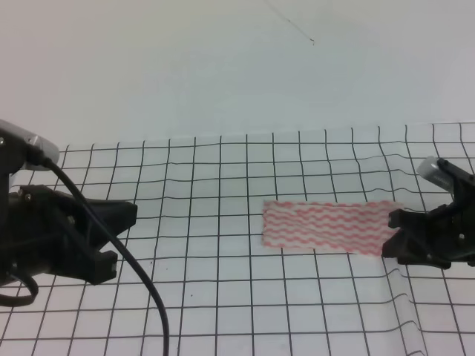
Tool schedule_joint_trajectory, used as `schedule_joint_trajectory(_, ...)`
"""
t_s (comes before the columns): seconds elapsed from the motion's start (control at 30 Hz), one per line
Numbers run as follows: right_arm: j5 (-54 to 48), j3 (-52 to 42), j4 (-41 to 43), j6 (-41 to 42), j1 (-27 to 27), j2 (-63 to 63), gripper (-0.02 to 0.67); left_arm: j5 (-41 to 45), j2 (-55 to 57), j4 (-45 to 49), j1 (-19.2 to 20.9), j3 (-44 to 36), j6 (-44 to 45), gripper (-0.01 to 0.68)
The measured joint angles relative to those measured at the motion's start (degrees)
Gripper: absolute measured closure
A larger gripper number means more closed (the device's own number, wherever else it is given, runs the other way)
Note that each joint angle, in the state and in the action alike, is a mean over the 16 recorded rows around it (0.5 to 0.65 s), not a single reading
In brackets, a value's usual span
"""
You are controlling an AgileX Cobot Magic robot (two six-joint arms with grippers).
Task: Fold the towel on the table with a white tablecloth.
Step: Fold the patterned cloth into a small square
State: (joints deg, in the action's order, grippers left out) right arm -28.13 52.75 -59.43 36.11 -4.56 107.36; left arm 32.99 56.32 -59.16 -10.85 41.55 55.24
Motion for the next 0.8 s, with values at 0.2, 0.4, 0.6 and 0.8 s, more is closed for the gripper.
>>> schedule_joint_trajectory(0.2,1.3,-0.1,0.0,0.7,0.0,-0.9,0.407,0.0,0.0,0.0,0.0,0.0,-0.2,0.674)
schedule_joint_trajectory(0.4,2.4,-0.1,0.1,1.3,0.0,-1.0,0.407,0.0,0.0,0.0,0.0,0.0,-0.5,0.674)
schedule_joint_trajectory(0.6,2.7,0.0,-1.7,3.5,0.0,-0.1,0.410,0.1,0.0,0.0,0.0,0.0,-0.7,0.673)
schedule_joint_trajectory(0.8,2.5,0.0,-4.2,6.5,0.0,-0.3,0.438,0.1,0.0,0.0,0.0,0.0,-0.6,0.673)
